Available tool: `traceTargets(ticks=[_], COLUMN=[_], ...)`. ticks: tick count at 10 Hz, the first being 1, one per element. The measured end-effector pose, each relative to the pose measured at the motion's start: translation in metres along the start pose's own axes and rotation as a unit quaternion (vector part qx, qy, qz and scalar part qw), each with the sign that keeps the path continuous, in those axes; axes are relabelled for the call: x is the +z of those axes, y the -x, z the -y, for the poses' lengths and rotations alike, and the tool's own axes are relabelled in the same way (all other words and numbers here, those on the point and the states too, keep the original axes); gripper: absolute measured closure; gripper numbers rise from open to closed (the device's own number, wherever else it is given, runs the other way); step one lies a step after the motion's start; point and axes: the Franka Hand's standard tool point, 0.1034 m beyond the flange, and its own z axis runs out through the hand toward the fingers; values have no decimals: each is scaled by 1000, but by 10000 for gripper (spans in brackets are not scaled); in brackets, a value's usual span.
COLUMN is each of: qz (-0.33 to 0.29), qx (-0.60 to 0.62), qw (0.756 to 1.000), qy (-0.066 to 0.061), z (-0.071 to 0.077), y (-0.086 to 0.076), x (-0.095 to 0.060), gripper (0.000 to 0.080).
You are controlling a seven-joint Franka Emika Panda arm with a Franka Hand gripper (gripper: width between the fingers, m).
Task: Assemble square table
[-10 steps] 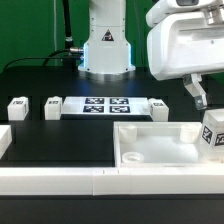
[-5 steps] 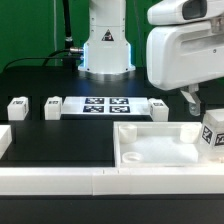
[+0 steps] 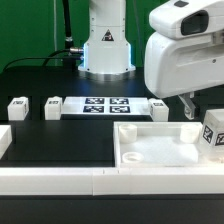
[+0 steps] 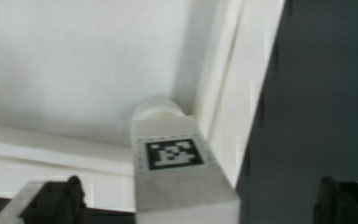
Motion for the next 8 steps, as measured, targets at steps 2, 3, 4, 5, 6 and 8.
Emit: traceTargets(ticks=[2,3,4,5,6,8], qz=[-1,-1,-1,0,2,-1], qx=[8,8,8,9,12,13], qw=[1000,1000,1000,1000,1000,1000], qy=[1,1,1,0,0,0], z=[-3,-2,-2,-3,-5,-8], y=[0,0,0,0,-2,-7], x=[0,0,1,2,4,5], gripper=[150,150,150,150,150,150])
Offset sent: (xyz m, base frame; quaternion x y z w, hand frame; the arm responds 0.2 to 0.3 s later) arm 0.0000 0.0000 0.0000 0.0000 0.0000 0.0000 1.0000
